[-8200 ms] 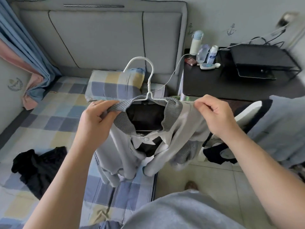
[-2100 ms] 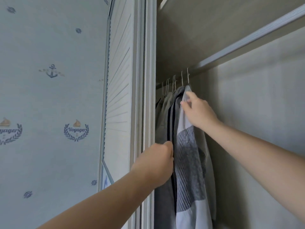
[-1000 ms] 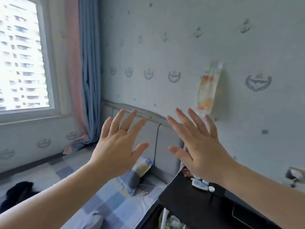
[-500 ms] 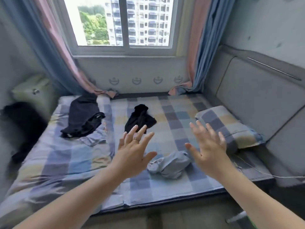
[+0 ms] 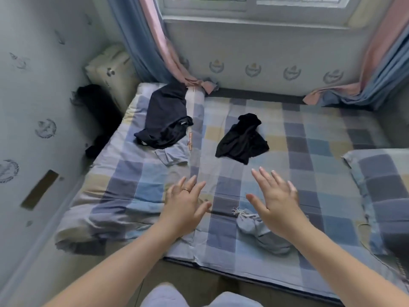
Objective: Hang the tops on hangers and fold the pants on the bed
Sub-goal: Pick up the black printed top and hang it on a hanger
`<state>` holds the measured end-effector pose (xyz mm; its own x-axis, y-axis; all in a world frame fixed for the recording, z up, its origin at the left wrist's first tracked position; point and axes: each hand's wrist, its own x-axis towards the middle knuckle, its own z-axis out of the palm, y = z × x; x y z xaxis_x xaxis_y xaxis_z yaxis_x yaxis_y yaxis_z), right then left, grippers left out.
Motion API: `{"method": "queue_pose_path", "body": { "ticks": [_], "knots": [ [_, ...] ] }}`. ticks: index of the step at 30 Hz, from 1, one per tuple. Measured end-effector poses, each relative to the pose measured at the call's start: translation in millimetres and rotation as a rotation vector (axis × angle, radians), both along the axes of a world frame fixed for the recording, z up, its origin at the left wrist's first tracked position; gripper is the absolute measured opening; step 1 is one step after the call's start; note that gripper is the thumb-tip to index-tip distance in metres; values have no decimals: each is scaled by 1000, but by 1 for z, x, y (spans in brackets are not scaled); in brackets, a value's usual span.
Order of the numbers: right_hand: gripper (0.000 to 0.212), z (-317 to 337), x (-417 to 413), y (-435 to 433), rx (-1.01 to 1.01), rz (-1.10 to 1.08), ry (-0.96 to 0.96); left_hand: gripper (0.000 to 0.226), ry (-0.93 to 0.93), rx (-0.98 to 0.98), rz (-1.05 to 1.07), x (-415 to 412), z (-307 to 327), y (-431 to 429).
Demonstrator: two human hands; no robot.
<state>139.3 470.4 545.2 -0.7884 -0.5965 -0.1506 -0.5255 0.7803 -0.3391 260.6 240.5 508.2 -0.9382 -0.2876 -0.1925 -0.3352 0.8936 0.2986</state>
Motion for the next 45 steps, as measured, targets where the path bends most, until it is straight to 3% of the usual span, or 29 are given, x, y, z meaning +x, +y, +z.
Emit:
{"method": "queue_pose_path", "body": {
  "ticks": [8, 15, 19, 25, 32, 38, 40, 43, 45],
  "knots": [
    [70, -51, -40, -130, 12, 108, -117, 60, -97, 48, 176, -14, -44, -125],
    [63, -114, -54, -281, 118, 107, -151, 61, -209, 90, 211, -24, -107, -287],
    [63, -175, -62, -376, 199, 155, -188, 60, -319, 102, 209, -39, -178, -382],
    [63, -345, -113, -531, 188, 133, -195, 60, -389, 77, 125, -95, -355, -520],
    [66, -488, -187, -667, 26, 106, -63, 72, -124, 136, 206, -195, -477, -603],
    [76, -543, -227, -711, 131, -1, 68, 85, -44, 138, 377, -264, -518, -639],
    [56, -553, -235, -717, 185, -21, 102, 70, -34, 118, 410, -278, -528, -648],
    [16, -565, -241, -722, 182, 10, 125, 28, -33, 57, 448, -285, -544, -649],
    [16, -566, -244, -720, 150, 12, 125, 21, -31, 35, 451, -282, -551, -642]
  ]
}}
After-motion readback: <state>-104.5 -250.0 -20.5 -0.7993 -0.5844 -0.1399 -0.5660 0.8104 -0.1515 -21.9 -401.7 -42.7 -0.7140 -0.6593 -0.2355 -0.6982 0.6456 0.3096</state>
